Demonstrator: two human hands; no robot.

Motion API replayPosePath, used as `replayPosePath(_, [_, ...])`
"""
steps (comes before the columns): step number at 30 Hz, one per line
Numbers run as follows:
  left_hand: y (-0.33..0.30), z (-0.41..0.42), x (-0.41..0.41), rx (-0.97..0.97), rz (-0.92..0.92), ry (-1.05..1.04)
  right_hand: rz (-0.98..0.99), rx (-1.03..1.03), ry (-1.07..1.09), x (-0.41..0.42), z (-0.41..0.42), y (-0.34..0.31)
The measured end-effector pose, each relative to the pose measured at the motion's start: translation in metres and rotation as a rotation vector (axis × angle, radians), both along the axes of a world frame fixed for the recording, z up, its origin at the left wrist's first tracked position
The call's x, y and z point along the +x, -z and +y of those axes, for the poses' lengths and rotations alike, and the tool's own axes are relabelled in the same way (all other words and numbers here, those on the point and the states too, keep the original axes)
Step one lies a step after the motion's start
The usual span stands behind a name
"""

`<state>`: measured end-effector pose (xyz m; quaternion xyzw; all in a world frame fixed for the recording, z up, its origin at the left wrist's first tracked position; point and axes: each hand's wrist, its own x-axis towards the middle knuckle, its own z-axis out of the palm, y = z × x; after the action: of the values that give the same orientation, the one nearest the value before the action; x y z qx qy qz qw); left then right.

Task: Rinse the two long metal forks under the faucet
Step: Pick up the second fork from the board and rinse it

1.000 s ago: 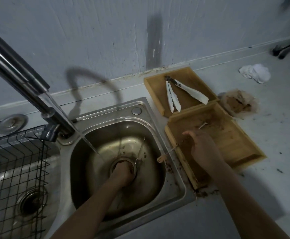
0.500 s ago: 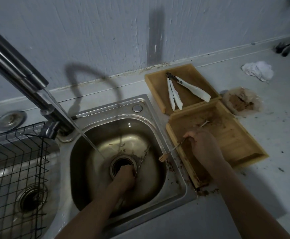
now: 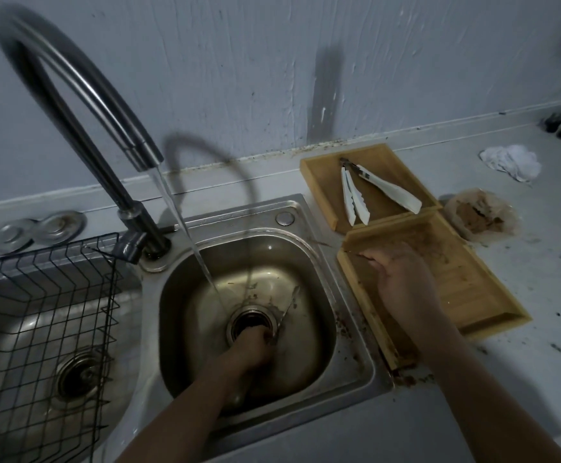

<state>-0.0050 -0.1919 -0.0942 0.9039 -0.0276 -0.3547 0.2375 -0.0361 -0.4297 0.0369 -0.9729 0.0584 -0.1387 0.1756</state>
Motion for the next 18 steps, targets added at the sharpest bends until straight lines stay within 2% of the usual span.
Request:
replayPosePath(4, [-0.008, 0.007, 0.002, -0.071, 0.017, -0.088, 0.017, 0.004, -0.053, 0.001, 0.018, -0.012])
replayPosePath(11, [-0.038, 0.032, 0.017, -0.41, 0.013, -0.439, 0.123, 0.028, -0.119, 0.01, 0.055, -0.023])
replayPosePath(18, [-0.065, 0.056, 0.009, -1.025, 0.219, -0.962, 0.245, -0.059, -0.3, 0.023, 0.111, -0.018])
